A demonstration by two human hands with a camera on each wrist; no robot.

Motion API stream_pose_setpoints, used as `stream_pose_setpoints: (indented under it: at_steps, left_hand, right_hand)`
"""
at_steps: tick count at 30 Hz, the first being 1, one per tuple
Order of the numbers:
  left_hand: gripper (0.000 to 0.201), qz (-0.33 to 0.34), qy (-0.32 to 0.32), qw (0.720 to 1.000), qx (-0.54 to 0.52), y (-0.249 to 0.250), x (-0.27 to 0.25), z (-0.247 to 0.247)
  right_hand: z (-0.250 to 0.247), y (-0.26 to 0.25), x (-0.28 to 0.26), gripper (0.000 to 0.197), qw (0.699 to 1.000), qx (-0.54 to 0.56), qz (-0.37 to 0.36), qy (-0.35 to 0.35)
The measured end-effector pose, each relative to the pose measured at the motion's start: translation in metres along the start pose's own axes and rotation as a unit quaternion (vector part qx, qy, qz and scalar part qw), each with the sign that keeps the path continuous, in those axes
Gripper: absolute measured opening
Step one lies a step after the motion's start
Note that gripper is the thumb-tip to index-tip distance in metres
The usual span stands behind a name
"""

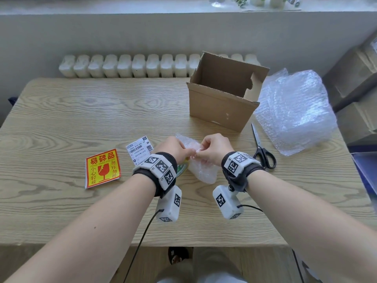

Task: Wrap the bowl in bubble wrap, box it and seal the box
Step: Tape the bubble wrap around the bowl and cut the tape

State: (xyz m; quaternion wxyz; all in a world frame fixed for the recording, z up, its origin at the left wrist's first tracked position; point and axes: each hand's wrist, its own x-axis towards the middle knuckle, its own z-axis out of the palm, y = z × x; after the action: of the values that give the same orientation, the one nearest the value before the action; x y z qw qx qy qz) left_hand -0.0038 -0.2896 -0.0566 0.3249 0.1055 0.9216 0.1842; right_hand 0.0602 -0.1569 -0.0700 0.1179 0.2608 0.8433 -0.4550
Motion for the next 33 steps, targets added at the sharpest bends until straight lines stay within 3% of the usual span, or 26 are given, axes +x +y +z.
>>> stream_pose_setpoints:
  at_steps: [6, 11, 16, 21, 25, 29, 33]
  left_hand:
    - [0.037, -0.015, 0.005, 0.998, 0.057, 0.005, 0.006, 0.003]
    - [0.044, -0.018, 0.009, 0.997, 0.074, 0.007, 0.006, 0.006]
    - [0.046, -0.007, 0.003, 0.998, 0.057, 0.004, 0.006, 0.005]
    - [0.040, -0.012, -0.016, 1.000, 0.014, 0.003, 0.007, 0.002]
    - [0.028, -0.014, -0.028, 0.999, 0.012, 0.001, 0.008, 0.001]
    - [0.028, -0.013, -0.034, 0.999, 0.009, 0.003, 0.009, 0.002]
    - [0.035, -0.008, -0.040, 0.999, 0.017, 0.005, 0.007, 0.002]
  right_hand:
    - [-0.011, 0.000, -0.002, 0.011, 0.998, 0.017, 0.008, -0.055]
    - [-0.012, 0.004, 0.003, 0.024, 0.999, 0.011, 0.016, -0.041]
    - [-0.004, 0.001, 0.002, 0.020, 1.000, -0.012, 0.010, 0.004]
    - [-0.005, -0.003, 0.004, 0.022, 1.000, -0.024, 0.002, -0.009]
    - [-0.012, -0.001, 0.008, 0.038, 1.000, 0.000, 0.018, -0.022]
    - [-0.015, -0.001, 0.005, 0.018, 0.999, -0.023, 0.016, -0.045]
    - [-0.012, 0.004, 0.003, 0.027, 0.997, -0.069, 0.001, -0.034]
